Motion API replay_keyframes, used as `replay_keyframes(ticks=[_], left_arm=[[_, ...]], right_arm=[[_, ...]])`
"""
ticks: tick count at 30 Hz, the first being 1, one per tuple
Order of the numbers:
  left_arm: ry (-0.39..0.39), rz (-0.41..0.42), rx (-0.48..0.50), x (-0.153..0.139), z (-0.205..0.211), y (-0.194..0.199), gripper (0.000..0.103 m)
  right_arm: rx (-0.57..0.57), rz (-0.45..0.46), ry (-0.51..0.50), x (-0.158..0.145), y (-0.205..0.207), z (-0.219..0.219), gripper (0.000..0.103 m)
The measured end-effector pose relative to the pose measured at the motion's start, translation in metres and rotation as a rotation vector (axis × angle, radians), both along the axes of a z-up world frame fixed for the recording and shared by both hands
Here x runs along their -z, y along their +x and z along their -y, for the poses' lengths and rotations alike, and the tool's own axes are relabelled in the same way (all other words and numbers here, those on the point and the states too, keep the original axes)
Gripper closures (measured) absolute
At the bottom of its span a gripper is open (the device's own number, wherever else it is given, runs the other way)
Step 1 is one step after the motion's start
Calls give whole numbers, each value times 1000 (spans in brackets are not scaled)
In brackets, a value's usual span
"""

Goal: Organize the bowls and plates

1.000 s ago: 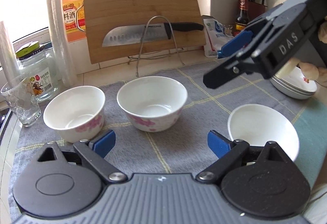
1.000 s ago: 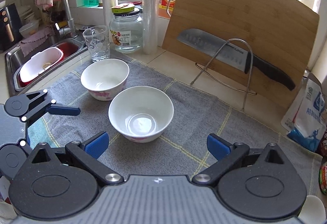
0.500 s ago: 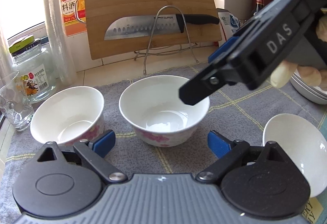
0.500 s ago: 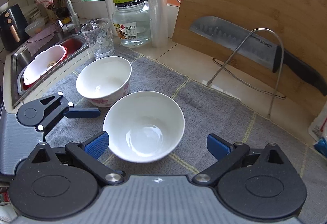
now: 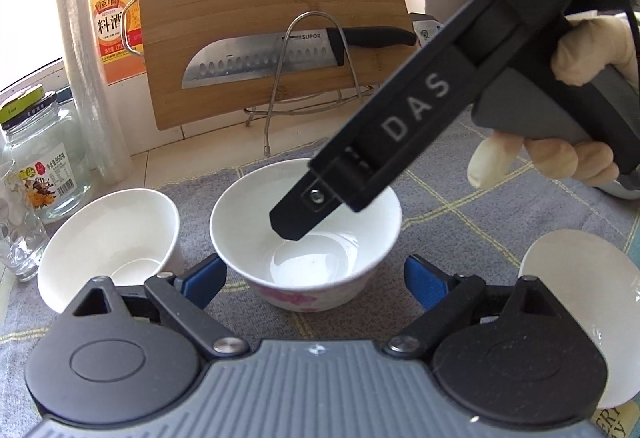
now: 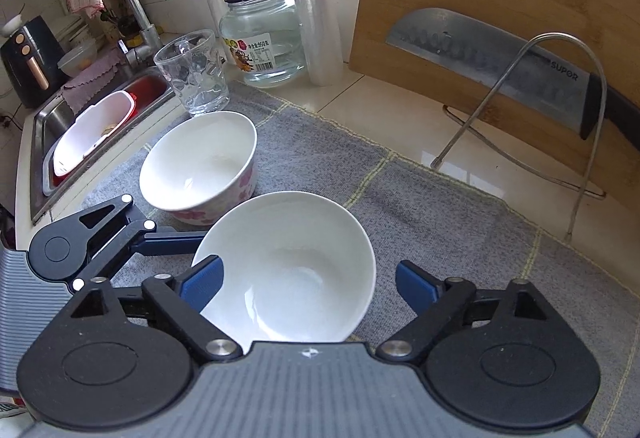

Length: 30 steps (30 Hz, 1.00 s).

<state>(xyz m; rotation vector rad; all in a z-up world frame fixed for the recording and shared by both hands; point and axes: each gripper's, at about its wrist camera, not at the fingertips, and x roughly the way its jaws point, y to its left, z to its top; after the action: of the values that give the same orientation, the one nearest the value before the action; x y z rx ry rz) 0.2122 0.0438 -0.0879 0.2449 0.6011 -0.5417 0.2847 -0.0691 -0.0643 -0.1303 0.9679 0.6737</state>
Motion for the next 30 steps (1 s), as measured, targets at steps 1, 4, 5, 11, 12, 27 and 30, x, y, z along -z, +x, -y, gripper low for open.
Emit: replay_keyframes(ticks=[1,4,5,11,12,27,30], left_arm=[[0,0,1,0,0,0,9],[-8,-4,0,1,-1,1,10],[-9,-6,2,1,-1,2,10],[-9,1,1,1,-3,3,13],[-11,1,0,1,-3,3,14],[-49,-13,-3,1,-8,6,14],[-50,-9,-3,2,-8,6,14]], right_arm=[[-1,-4,0,1,1,0,12],[-6,-16,7,3,5,0,17],[-7,-21,11,3,5,0,20],[-9,-40,16,6,9,-1,27],[-7,-44,20,6,10,0,27],[0,-77,59,8,15,3,27],[2,-81,64,8,16,4,27]])
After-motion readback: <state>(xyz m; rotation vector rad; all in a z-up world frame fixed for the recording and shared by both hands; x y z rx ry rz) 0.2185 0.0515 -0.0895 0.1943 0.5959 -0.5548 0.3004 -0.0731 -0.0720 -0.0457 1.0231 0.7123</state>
